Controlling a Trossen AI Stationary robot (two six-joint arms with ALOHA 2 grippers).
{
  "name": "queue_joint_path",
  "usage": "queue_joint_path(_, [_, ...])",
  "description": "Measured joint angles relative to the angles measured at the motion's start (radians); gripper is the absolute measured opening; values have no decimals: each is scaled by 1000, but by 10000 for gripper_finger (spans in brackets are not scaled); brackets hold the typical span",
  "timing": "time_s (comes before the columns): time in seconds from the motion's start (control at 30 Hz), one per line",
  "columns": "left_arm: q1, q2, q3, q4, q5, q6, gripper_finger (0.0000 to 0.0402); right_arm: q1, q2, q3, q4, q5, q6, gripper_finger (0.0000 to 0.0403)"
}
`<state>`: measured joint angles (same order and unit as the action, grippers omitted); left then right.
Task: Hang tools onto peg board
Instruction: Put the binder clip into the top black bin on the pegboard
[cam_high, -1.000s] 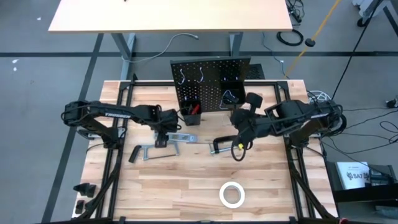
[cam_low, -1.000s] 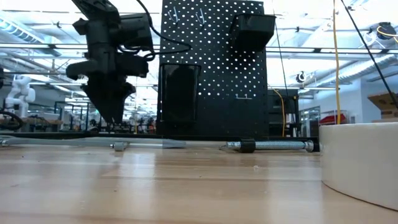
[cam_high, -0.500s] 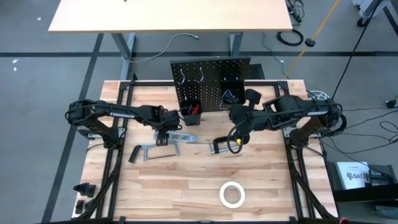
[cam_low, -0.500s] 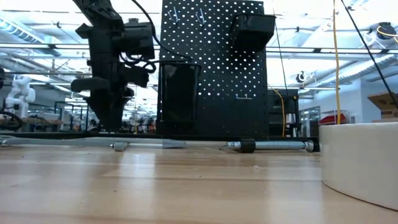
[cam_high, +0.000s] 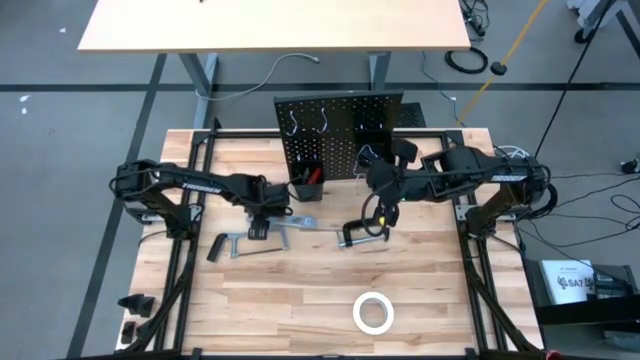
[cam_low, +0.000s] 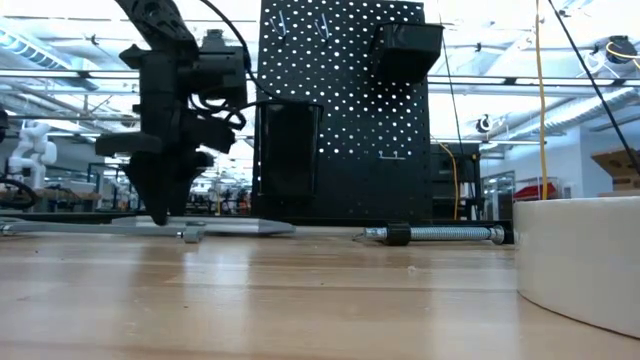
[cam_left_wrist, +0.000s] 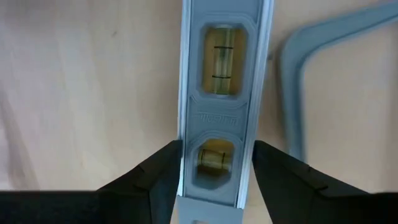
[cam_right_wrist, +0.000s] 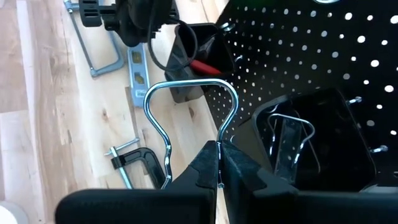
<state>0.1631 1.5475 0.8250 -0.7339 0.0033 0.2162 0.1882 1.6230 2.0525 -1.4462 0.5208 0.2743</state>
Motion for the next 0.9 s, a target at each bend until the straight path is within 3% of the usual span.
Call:
queue_joint_path(0.43, [7, -3, -44, 48, -12, 26, 203, -27, -4, 0, 33, 2, -49, 1])
queue_joint_path(0.6, [8, -2, -45, 50, 8, 26, 203, -109, -25, 0, 100, 3, -59, 1])
queue_joint_path(0.9, [8, -1, -46, 55, 13, 1, 203, -288, -26, 0, 28, -47, 19, 1])
